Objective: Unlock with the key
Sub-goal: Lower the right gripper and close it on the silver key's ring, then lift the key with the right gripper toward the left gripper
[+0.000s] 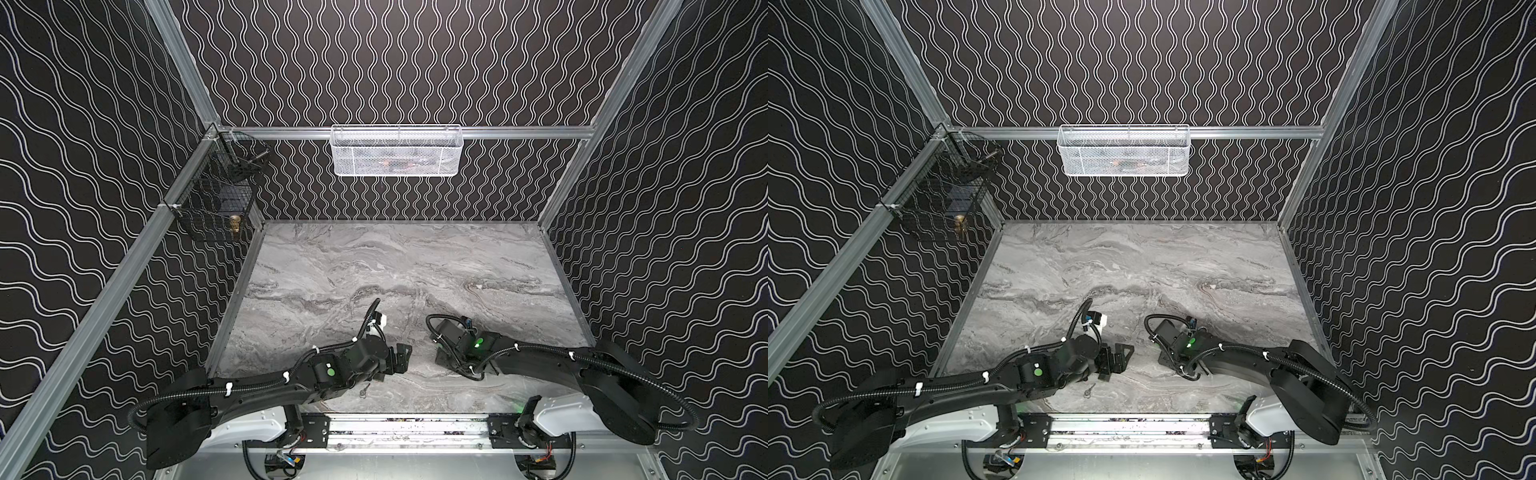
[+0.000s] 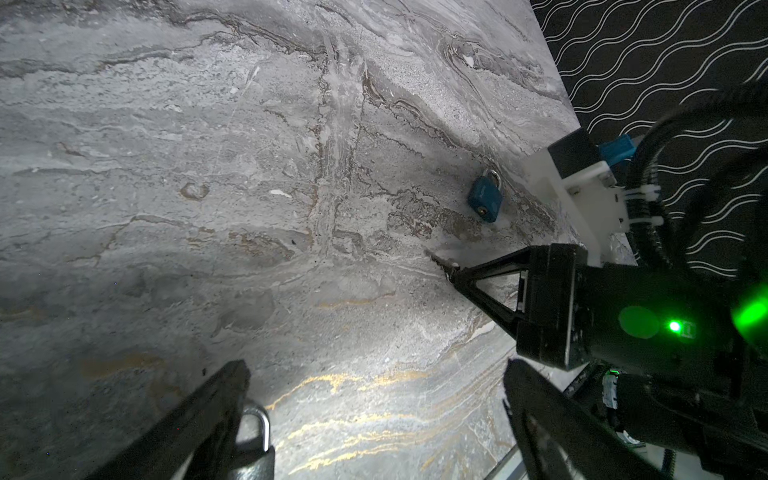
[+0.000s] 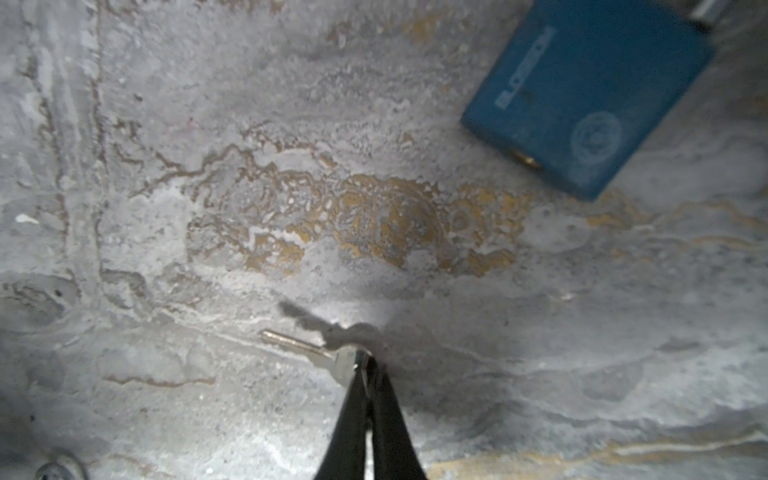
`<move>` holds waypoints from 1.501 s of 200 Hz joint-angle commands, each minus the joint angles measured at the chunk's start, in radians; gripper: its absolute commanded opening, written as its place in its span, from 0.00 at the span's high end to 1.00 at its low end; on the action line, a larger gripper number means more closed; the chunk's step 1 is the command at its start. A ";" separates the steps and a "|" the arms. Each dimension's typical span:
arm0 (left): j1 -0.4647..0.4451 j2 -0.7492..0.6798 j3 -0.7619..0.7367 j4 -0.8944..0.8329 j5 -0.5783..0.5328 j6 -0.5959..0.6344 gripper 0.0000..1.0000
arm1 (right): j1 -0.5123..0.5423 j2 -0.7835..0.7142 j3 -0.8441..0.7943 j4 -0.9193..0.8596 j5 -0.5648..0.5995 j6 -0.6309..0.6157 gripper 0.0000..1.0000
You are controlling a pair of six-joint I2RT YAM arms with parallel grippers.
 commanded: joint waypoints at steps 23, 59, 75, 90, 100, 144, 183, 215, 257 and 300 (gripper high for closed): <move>0.000 -0.025 -0.003 0.038 0.001 -0.043 0.01 | -0.011 -0.027 -0.022 0.023 -0.028 -0.029 0.98; 0.000 -0.070 -0.007 0.061 0.001 -0.065 0.01 | -0.037 -0.086 -0.046 0.082 -0.066 -0.080 1.00; 0.000 -0.091 0.005 0.064 0.000 -0.043 0.01 | -0.039 -0.127 -0.051 0.106 -0.071 -0.117 1.00; 0.000 -0.102 0.030 0.033 -0.005 -0.024 0.01 | -0.045 -0.165 -0.044 0.111 -0.081 -0.158 1.00; 0.000 -0.108 0.049 0.027 -0.005 0.005 0.01 | -0.046 -0.195 -0.037 0.107 -0.084 -0.179 1.00; 0.008 -0.124 0.149 -0.062 -0.044 0.104 0.01 | -0.046 -0.323 -0.018 0.140 -0.165 -0.257 1.00; 0.049 -0.102 0.185 -0.013 0.012 0.167 0.06 | -0.046 -0.352 0.050 0.116 -0.261 -0.287 1.00; 0.087 -0.074 0.191 0.046 0.049 0.178 0.23 | -0.044 -0.364 0.070 0.147 -0.323 -0.260 1.00; 0.113 -0.015 0.192 0.132 0.095 0.178 0.38 | -0.043 -0.369 0.054 0.229 -0.371 -0.196 1.00; 0.131 0.015 0.173 0.188 0.112 0.152 0.47 | -0.039 -0.362 0.056 0.269 -0.389 -0.171 1.00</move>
